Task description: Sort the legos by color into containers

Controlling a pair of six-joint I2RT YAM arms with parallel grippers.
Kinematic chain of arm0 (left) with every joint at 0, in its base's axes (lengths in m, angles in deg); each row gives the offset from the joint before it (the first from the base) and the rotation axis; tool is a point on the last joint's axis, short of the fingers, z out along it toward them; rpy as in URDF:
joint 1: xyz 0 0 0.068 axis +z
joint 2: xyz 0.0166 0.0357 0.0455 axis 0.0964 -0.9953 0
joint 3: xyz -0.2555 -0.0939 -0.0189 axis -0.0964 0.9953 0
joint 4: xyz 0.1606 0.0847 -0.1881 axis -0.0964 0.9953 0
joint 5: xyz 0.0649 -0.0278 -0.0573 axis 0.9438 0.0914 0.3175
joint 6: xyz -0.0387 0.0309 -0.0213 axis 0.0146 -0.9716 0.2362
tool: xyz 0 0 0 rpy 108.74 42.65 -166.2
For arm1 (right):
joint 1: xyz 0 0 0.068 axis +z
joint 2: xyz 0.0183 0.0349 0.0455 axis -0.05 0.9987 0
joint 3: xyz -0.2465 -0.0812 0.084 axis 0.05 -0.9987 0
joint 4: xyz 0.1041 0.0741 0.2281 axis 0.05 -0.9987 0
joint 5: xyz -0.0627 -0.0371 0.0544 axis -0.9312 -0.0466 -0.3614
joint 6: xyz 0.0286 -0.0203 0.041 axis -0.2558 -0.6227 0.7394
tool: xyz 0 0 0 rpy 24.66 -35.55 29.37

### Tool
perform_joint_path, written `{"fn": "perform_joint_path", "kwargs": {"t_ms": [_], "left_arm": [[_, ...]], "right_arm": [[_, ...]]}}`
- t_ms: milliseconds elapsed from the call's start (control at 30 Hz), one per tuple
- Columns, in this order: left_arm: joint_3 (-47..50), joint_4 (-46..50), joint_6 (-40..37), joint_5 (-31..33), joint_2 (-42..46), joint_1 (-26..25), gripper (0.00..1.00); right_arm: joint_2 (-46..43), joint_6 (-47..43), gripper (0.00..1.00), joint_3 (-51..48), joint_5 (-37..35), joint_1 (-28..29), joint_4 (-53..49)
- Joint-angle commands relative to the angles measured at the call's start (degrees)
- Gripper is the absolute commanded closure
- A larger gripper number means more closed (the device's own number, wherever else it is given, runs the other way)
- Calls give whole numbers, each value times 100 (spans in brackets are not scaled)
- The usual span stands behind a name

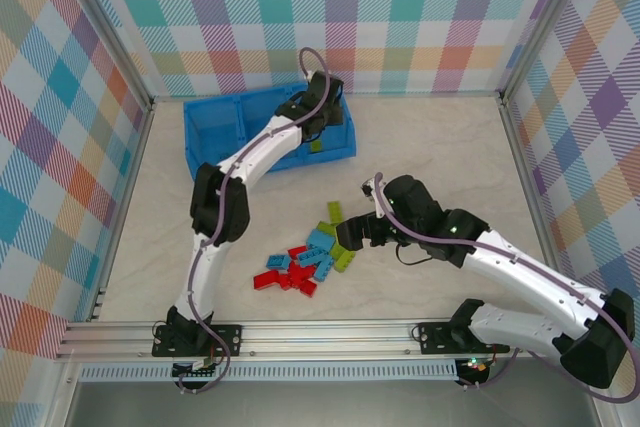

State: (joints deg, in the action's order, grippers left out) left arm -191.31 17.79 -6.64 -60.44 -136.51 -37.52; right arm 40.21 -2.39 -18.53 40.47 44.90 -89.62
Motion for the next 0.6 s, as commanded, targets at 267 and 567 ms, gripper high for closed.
{"fn": "perform_joint_path", "kwargs": {"t_ms": [267,567], "left_arm": [[-1258,1004,452,-124,-529,149,48],[993,631,913,-1134,1727,88,51]], "right_arm": [[-181,243,1,-117,-51,22,39],[-131,260,0,-279,-144,22,302]]}}
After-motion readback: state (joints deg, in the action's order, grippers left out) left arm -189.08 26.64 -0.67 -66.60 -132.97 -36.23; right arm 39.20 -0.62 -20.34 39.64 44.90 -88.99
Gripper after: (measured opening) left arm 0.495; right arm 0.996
